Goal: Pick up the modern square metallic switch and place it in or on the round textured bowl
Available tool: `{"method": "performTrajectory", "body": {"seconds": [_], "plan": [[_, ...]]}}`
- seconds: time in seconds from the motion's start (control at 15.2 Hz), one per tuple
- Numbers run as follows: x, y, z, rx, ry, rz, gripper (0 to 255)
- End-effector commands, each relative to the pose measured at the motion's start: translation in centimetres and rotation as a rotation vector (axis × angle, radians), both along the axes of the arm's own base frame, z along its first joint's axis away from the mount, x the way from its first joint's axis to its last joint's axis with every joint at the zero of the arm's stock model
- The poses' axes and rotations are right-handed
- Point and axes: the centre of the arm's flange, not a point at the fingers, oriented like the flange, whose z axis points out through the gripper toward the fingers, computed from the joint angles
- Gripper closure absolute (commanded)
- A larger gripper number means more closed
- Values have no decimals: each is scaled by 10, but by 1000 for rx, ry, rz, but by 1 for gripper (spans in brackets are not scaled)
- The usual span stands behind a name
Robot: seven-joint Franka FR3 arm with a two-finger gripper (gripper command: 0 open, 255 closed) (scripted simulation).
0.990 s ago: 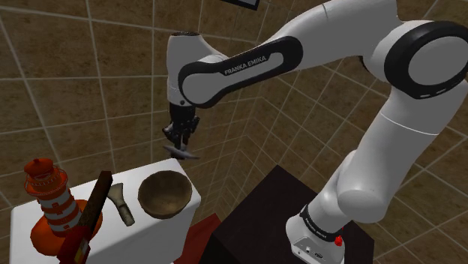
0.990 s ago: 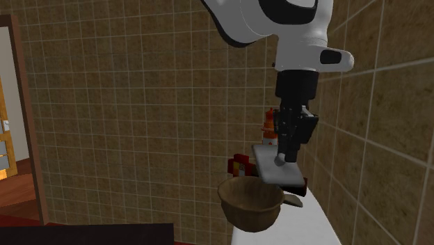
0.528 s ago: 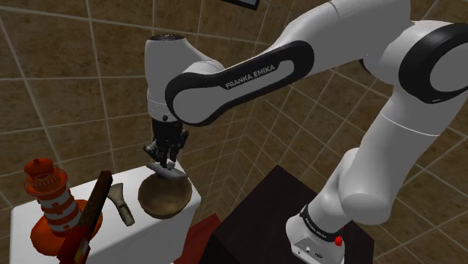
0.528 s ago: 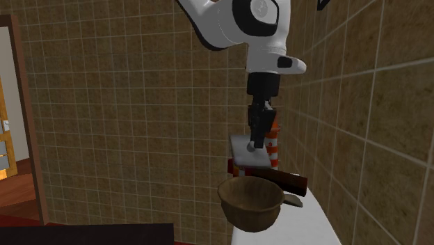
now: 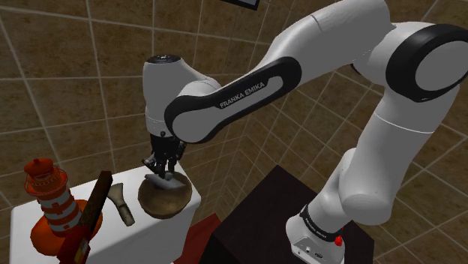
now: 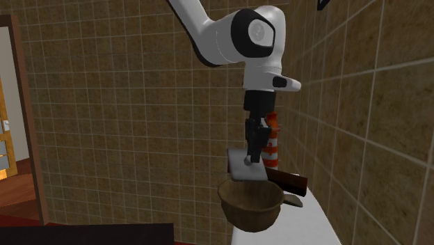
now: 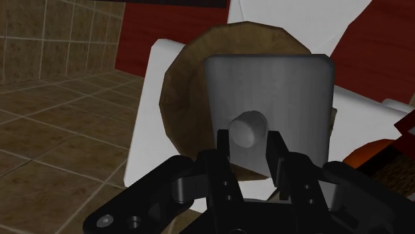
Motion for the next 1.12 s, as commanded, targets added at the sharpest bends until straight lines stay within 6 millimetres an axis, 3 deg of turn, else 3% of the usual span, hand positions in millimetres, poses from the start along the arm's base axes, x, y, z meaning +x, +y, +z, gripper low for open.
{"method": "performTrajectory", "body": {"seconds": [0.0,0.33,0.86,0.92,1.06], "plan": [[0,0,-10,0,-1,0,255],[0,0,-37,0,-1,0,255],[0,0,-39,0,-1,0,255],[0,0,-39,0,-1,0,0],[0,0,-39,0,-1,0,0]]}}
